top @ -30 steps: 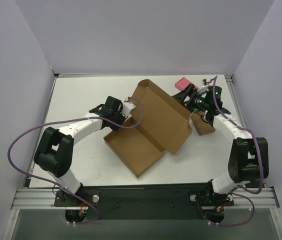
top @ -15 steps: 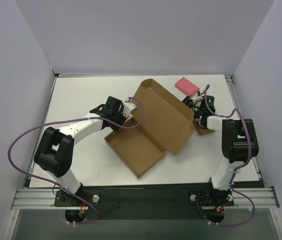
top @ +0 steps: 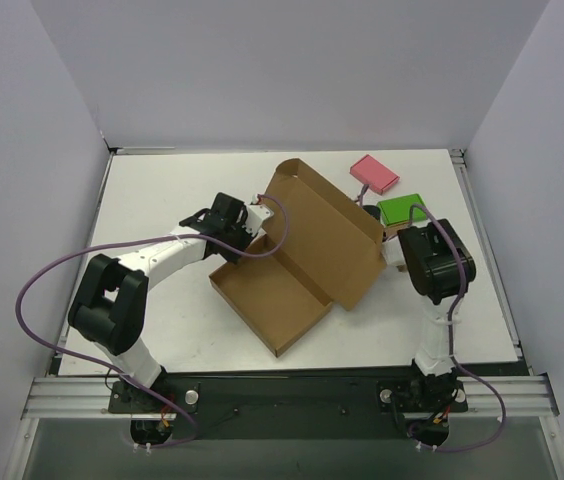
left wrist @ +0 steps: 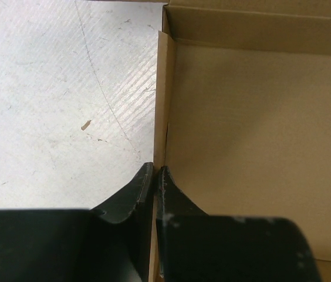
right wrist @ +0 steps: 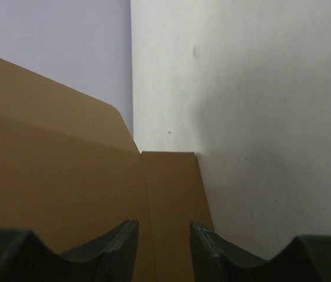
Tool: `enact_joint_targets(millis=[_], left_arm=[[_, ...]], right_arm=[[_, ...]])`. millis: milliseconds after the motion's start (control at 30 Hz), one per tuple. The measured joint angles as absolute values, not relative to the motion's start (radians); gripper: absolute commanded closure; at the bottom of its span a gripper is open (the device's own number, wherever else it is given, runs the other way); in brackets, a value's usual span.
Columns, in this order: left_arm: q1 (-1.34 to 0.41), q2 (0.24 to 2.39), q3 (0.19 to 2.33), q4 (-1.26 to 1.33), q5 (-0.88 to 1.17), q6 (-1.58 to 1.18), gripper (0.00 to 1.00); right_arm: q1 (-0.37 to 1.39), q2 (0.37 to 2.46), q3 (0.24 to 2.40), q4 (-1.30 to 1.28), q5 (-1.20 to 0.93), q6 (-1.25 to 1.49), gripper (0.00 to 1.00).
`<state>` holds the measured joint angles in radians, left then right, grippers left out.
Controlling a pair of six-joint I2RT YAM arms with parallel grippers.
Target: Fold the paper box
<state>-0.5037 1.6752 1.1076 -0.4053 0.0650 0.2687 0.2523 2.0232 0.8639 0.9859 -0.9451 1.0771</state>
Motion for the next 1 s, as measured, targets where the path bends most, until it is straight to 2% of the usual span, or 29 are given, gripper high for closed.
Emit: enact_joint_targets(millis=[333, 500, 733, 1000], left_arm=[[-0.518, 1.678, 1.108, -0.403, 0.057, 0.268, 1.00], [-0.519, 1.678, 1.109, -0.403, 0.056, 0.265, 1.00], [-0.520, 1.684, 1.115, -0.409, 0.053, 0.256, 1.00], [-0.524, 1.697, 1.135, -0.437, 0.030, 0.245, 1.00]], right_arm=[[0.369, 2.134, 0.871, 1.215, -0.958, 1.330, 0.64], [0.386, 2.134, 0.875, 1.239, -0.944, 1.343, 0.65], [0.399, 2.134, 0.873, 1.266, -0.923, 1.346, 0.76], [0.423, 2.134, 0.886, 1.275, -0.875, 1.365, 0.79]])
